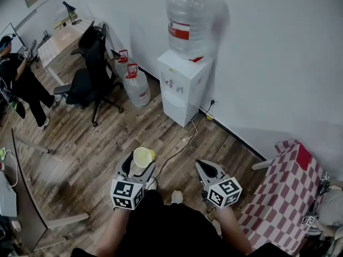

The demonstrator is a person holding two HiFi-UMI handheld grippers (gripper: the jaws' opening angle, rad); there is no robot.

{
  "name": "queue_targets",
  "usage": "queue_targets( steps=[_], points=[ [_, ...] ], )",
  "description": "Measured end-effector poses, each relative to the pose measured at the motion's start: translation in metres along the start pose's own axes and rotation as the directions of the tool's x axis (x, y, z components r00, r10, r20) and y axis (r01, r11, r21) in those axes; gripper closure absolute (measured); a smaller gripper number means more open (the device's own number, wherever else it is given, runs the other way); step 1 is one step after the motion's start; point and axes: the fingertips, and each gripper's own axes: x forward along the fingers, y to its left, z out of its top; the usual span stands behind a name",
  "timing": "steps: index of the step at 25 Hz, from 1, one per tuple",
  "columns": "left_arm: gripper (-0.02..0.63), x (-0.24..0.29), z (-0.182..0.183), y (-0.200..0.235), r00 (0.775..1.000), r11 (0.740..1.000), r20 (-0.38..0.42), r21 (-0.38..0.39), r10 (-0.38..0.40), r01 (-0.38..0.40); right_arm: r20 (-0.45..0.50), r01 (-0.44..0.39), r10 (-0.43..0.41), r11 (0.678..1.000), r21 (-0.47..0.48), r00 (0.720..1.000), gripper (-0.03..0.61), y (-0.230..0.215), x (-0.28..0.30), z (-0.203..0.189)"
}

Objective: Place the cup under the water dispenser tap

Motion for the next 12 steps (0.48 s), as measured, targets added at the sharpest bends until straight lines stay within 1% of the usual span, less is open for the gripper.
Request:
queue_targets(
  steps=[7, 12],
  points=[
    [0.256, 0.015, 0.009, 0.012, 1.000, 1.000, 0.010, -0.002, 0.002, -0.002, -0.003, -0.003, 0.003, 1.000, 0.001, 1.000, 0.555, -0.004, 0.014, 0.007],
    [0.256, 0.036, 0.013, 0.032, 1.000, 1.000, 0.016, -0.006, -0.013, 0.013, -0.006, 0.009, -0.009, 1.000, 0.013, 1.000, 0.555, -0.011, 0.040, 0.012]
  ],
)
